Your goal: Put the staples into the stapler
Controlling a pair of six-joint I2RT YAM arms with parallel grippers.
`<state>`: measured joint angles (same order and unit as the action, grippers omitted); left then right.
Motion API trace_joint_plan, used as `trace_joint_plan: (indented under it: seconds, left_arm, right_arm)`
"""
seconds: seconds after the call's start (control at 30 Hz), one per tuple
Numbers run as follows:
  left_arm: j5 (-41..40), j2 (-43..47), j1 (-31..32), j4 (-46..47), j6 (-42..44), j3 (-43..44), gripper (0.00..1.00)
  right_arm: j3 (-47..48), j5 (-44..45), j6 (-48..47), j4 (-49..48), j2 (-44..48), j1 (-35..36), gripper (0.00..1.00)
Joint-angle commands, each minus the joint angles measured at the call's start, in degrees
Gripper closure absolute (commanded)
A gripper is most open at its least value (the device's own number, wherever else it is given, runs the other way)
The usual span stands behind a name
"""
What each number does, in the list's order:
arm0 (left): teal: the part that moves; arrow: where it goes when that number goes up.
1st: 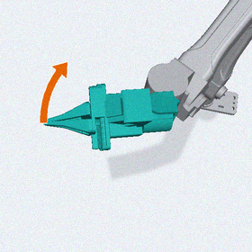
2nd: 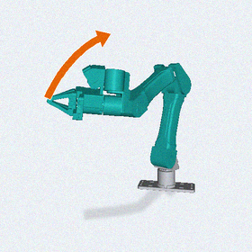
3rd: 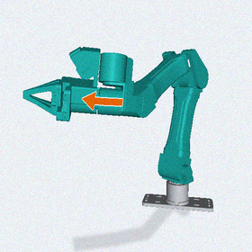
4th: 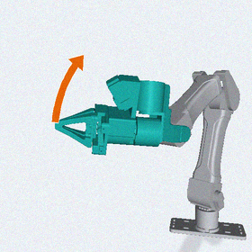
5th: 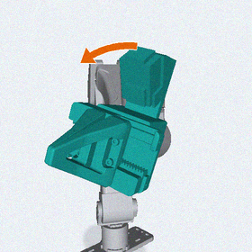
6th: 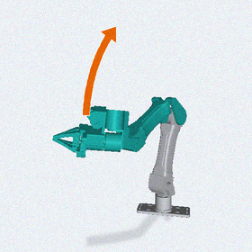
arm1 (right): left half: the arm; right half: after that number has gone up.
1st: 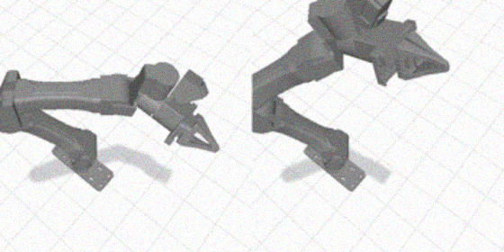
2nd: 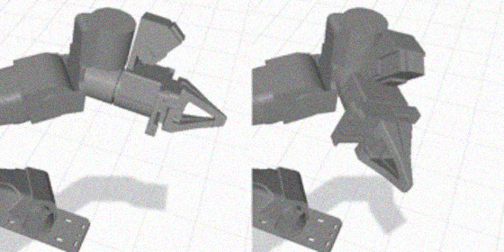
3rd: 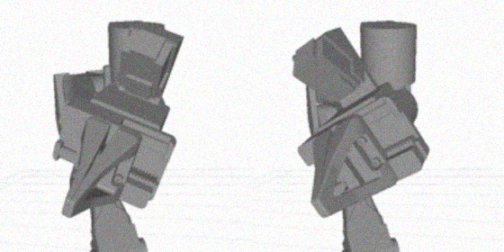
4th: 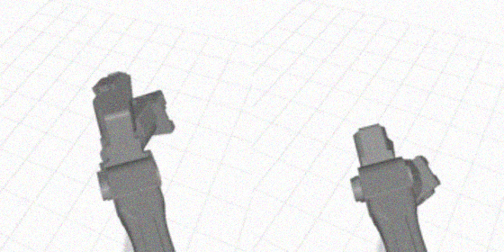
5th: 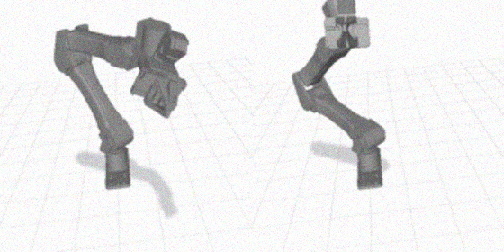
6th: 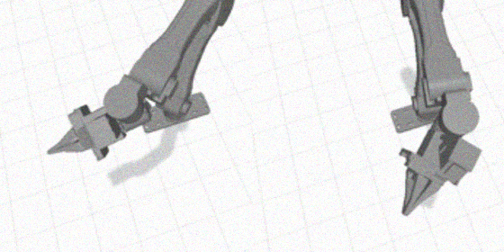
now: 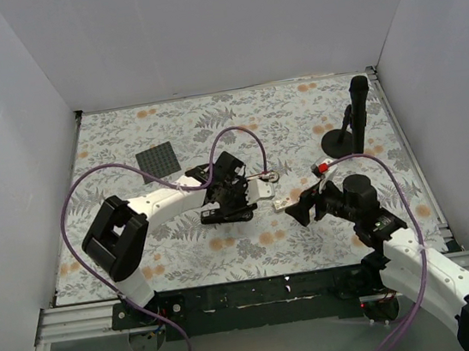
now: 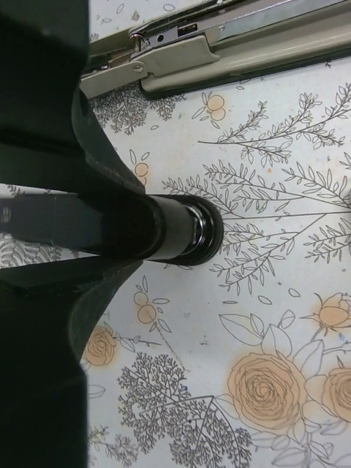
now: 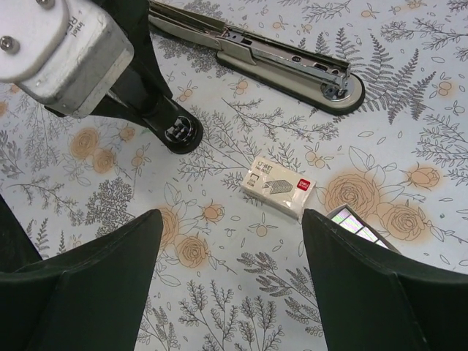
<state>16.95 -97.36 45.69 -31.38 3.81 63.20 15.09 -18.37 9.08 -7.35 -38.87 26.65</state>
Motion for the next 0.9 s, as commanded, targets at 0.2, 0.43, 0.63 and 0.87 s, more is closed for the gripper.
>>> trace_joint_plan:
  seconds: [0.2,0.43,0.63,0.87]
  left_arm:
    - [8.6,6.2,-0.1,-1.3,-1.7,1.1,0.87]
    - [12.4,20.3,0.0,10.4,-7.1,-8.1,0.92]
    - [11.9,26.0,0.2,14.1,-7.3,-12.6,0.96]
    - [11.0,26.0,0.2,14.9,-7.2,-13.5,0.99]
  right_arm:
    - [0.3,-5.7,4.1,-6.3,-5.3,0.3,0.16]
    - [4.9,-3.0,15.8,-6.1,-11.6,2.4,0.16]
    - [5.6,0.5,23.2,-12.2,-16.0,8.2,0.2]
    - [8.0,2.5,25.8,-13.6,-17.3,12.3,0.21]
